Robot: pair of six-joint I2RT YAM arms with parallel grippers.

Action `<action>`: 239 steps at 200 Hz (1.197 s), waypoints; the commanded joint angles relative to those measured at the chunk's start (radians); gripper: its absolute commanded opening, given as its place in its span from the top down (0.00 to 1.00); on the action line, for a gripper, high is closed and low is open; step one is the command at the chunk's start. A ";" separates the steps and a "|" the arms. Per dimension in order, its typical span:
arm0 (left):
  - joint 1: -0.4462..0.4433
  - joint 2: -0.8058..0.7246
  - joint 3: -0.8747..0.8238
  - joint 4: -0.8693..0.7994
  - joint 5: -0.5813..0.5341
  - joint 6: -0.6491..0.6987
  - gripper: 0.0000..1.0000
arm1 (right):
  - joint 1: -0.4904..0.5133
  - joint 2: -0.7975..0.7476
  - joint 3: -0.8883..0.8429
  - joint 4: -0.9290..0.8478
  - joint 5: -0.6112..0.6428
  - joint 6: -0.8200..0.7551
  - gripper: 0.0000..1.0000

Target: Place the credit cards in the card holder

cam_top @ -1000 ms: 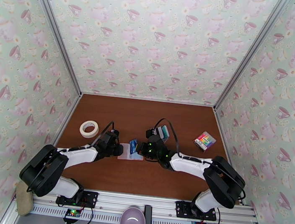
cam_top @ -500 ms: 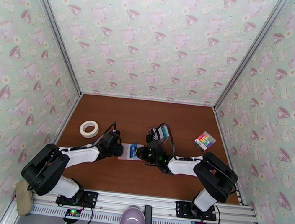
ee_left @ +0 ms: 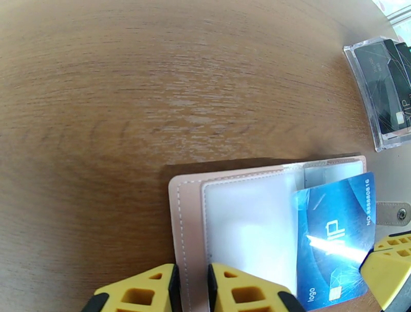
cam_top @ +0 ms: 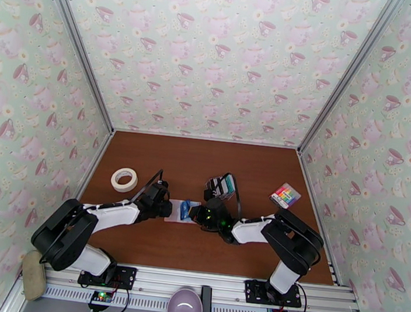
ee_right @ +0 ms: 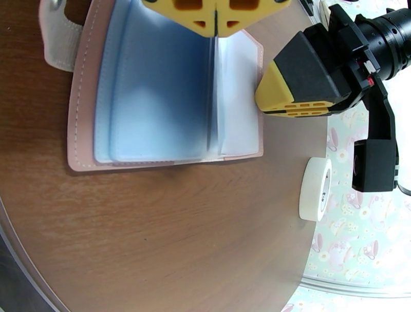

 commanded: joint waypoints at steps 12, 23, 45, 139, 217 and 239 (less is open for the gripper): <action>-0.007 0.034 0.002 -0.022 0.010 0.007 0.77 | 0.008 0.021 -0.017 0.026 0.015 0.017 1.00; -0.007 0.031 0.001 -0.021 0.012 0.007 0.77 | 0.008 0.026 -0.018 0.028 0.015 0.017 1.00; -0.007 0.034 0.000 -0.021 0.015 0.005 0.77 | 0.007 0.036 -0.024 0.039 0.020 0.025 1.00; -0.006 0.040 0.000 -0.019 0.024 0.004 0.77 | 0.008 0.083 -0.039 0.119 0.044 0.060 1.00; -0.006 0.037 -0.001 -0.036 0.007 0.004 0.78 | 0.017 0.101 -0.045 0.161 0.034 0.084 1.00; -0.007 0.022 -0.010 -0.030 0.012 0.001 0.77 | 0.018 0.111 -0.048 0.185 0.028 0.092 1.00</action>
